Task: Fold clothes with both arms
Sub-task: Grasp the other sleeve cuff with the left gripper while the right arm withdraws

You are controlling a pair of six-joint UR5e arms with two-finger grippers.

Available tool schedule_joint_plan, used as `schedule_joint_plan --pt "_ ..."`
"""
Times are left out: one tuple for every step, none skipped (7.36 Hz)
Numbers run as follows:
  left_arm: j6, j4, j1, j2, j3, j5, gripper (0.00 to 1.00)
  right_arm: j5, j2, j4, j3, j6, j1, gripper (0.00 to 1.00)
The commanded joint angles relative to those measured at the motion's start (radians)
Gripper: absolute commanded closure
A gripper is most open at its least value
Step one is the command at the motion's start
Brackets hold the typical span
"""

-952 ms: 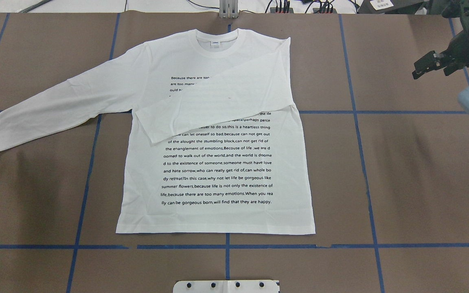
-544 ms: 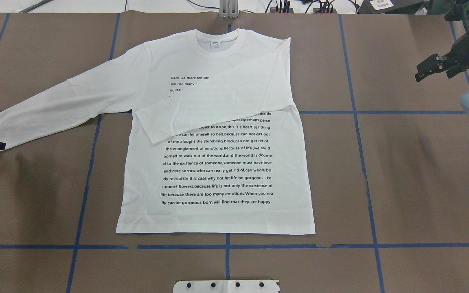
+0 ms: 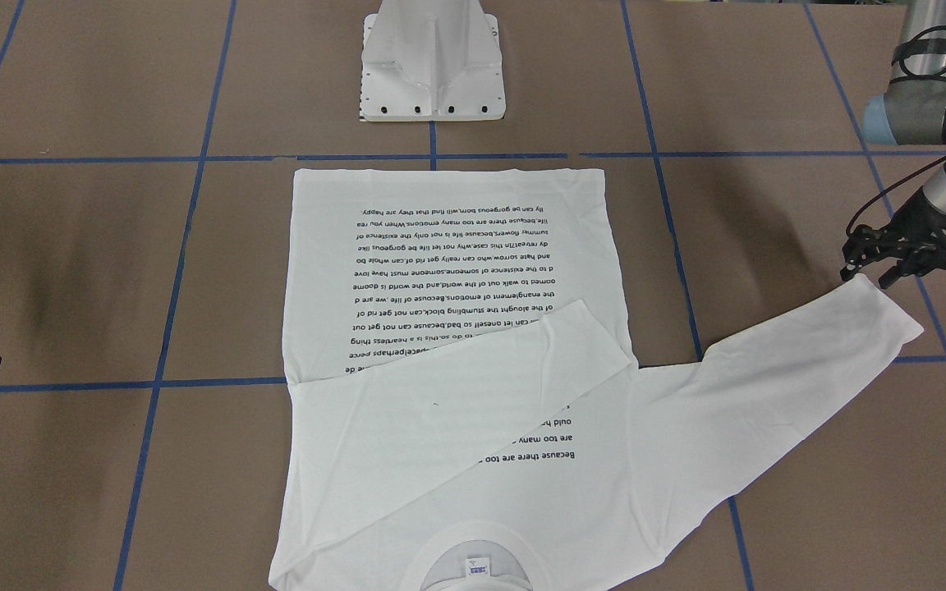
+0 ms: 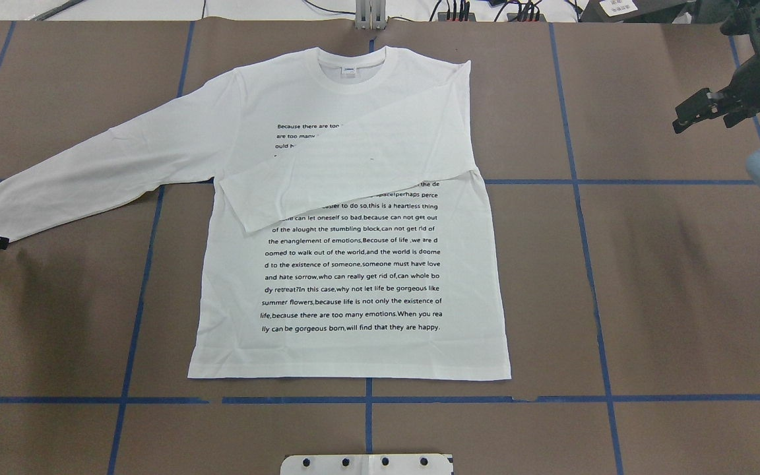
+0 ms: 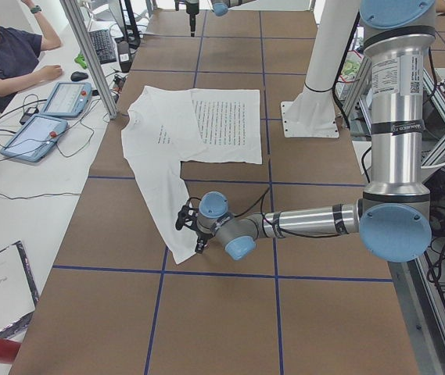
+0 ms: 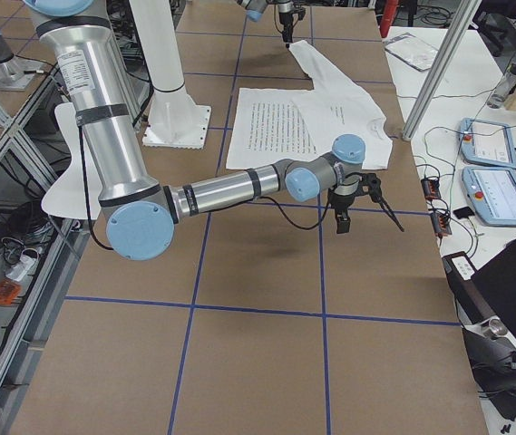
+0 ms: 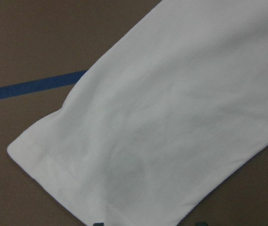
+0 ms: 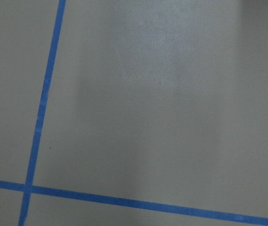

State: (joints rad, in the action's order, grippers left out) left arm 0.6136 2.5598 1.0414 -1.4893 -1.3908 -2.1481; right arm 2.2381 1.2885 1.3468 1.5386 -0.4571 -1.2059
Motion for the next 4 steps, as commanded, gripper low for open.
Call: schedule_joint_plan --pt "0.000 -0.001 -0.004 0.001 0.001 0.010 0.37 0.000 0.000 0.000 0.000 0.000 0.000 0.00" --pt "0.000 -0.001 -0.004 0.003 0.001 0.010 0.46 0.000 0.000 0.000 -0.002 0.000 0.000 0.00" --pt "0.001 -0.001 -0.004 0.001 0.001 0.010 0.58 0.000 0.000 0.000 -0.002 0.000 0.000 0.00" --pt "0.003 -0.003 -0.004 0.003 0.001 0.010 0.68 0.002 -0.001 0.000 -0.002 0.000 0.000 0.00"
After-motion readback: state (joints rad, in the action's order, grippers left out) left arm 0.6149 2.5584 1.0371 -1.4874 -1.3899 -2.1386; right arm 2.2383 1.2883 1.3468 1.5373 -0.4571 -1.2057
